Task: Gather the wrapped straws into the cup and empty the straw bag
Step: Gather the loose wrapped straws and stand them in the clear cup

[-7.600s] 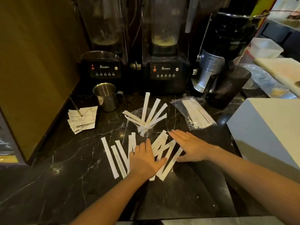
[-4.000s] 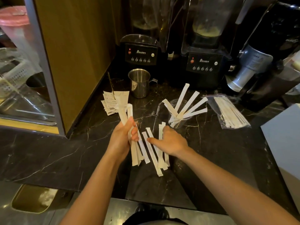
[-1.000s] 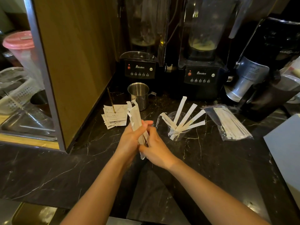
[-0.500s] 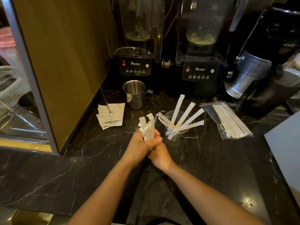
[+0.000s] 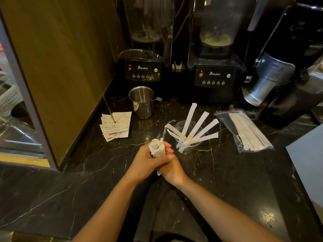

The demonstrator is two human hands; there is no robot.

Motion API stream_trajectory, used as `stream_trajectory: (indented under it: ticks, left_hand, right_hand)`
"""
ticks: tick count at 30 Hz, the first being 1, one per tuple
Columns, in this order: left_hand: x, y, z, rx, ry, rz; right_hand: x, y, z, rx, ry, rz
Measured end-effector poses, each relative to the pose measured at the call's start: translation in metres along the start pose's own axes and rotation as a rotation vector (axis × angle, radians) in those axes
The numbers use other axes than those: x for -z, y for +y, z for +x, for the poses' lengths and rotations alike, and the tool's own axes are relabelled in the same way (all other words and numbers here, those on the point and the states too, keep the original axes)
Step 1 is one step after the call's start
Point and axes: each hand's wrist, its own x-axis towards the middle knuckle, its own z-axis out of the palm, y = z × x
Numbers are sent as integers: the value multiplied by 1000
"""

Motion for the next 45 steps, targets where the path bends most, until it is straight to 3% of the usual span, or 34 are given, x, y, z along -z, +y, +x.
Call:
stream_trajectory:
  ticks: [2, 3, 4, 5, 6, 8, 11, 16, 26, 34, 39, 42, 45]
  left_hand:
    - [-2, 4, 0, -25, 22, 41]
    - [-4, 8, 0, -35, 29, 59]
    - [-5, 14, 0, -52, 31, 74]
    - [-6, 21, 0, -80, 27, 89]
    - [-6, 32, 1, -119, 19, 109]
    - [-7, 59, 5, -212, -11, 134]
    - [-10, 104, 18, -355, -81, 99]
    - [-22, 140, 50, -478, -149, 120]
    - [-29, 95, 93, -363, -155, 248]
    - [-31, 75, 104, -327, -164, 445]
    - [-32, 64, 109, -355, -185, 679]
    - [-29, 56, 111, -268, -193, 1003]
    - [-28, 50, 111, -185, -202, 1110]
  right_hand:
    - [-4, -8, 0, 73, 39, 28]
    - [0, 10, 0, 47, -11, -173]
    - [9, 0, -13, 9, -100, 165]
    - [2, -16, -11, -278, 17, -61]
    - [9, -25, -11, -223, -42, 48]
    - [29, -46, -2, -45, -9, -100]
    - [64, -87, -1, 117, 57, 8]
    - [98, -95, 18, 158, 123, 73]
    - [104, -44, 39, -10, 167, 89]
    - [114, -43, 44, 98, 255, -63]
    - [122, -37, 40, 185, 250, -364]
    - [124, -31, 36, 200, 248, -599]
    - [124, -32, 32, 183, 198, -701]
